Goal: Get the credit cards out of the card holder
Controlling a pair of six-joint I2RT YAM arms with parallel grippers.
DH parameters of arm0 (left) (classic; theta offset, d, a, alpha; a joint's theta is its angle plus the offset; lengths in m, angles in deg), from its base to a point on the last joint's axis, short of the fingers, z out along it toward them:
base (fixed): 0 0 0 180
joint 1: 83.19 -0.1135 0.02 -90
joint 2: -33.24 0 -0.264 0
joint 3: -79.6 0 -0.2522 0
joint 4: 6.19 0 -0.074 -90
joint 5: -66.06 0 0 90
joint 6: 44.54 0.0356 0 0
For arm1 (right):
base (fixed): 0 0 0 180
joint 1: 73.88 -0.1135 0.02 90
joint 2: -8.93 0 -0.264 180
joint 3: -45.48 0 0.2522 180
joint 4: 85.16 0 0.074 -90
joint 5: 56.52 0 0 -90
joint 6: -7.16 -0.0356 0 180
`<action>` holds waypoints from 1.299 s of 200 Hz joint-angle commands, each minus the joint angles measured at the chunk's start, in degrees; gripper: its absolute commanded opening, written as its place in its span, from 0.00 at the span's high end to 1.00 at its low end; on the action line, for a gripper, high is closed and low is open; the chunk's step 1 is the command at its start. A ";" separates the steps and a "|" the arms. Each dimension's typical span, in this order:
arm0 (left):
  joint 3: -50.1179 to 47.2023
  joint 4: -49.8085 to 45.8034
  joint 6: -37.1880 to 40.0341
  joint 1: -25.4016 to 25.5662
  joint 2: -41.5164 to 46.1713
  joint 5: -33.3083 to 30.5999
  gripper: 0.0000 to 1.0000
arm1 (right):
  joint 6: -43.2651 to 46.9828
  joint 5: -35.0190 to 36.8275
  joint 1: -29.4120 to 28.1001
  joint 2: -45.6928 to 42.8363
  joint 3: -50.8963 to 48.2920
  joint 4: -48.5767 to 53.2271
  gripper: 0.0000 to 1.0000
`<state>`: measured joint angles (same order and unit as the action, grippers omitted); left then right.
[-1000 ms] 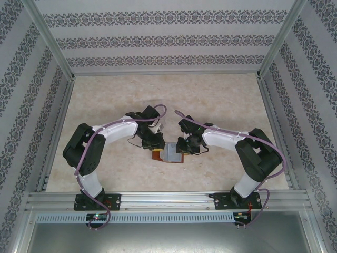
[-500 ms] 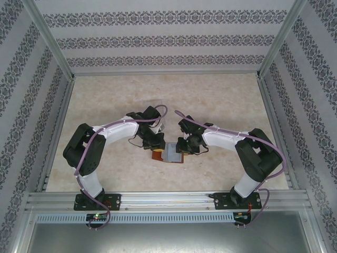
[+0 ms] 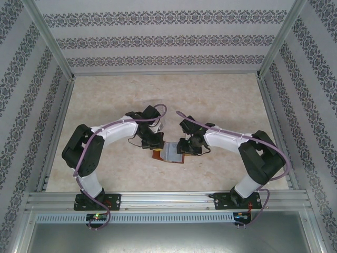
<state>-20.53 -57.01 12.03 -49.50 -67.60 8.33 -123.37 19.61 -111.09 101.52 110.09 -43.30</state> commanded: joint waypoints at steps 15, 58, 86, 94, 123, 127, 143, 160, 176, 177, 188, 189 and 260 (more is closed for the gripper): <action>2.93 -4.45 1.16 0.24 2.92 -2.39 0.95 | 0.67 2.07 0.74 -2.97 1.91 4.13 0.59; 5.49 -7.34 4.27 -0.29 3.98 -3.61 0.99 | 1.40 2.07 1.42 -3.93 3.70 5.44 0.58; 7.38 -8.56 7.85 -1.32 4.70 -4.48 1.00 | 2.11 1.50 2.79 -3.25 4.34 5.43 0.58; 7.94 -8.80 9.39 -1.76 4.70 -4.29 1.00 | 2.29 1.37 3.09 -3.15 4.41 5.24 0.58; 10.87 -10.97 17.20 -2.72 4.40 -5.19 1.00 | 2.89 0.67 4.27 -2.96 4.94 5.30 0.58; 11.49 -11.38 18.30 -2.87 4.29 -5.65 1.00 | 3.11 0.54 4.56 -2.96 5.11 5.43 0.58; 14.51 -14.04 23.96 -3.80 2.97 -6.56 1.00 | 4.15 -0.17 5.28 -2.67 6.09 6.07 0.58; 19.15 -17.73 28.95 -4.69 1.07 -8.15 1.00 | 5.39 -0.11 5.81 -2.64 7.67 7.68 0.58; 22.29 -19.75 35.08 -4.85 -0.20 -7.26 1.00 | 5.88 0.07 6.43 -3.44 8.37 8.54 0.58; 22.48 -19.86 35.48 -4.86 -0.31 -7.15 1.00 | 5.89 0.03 6.53 -3.55 8.42 8.59 0.58; 24.90 -20.96 40.14 -4.95 -1.44 -7.50 1.00 | 6.03 -0.17 7.03 -4.34 8.72 8.94 0.58; 25.10 -21.04 40.43 -4.95 -1.54 -7.63 1.00 | 6.05 -0.14 7.09 -4.39 8.77 9.01 0.58; 50.90 -35.83 63.44 -5.13 -17.11 -14.17 1.00 | 10.64 -0.87 13.15 -3.65 16.30 14.41 0.59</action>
<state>22.42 -83.57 62.85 -54.06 -80.19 -2.64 -115.37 19.79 -100.36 98.20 123.51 -32.17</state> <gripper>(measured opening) 0.042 0.416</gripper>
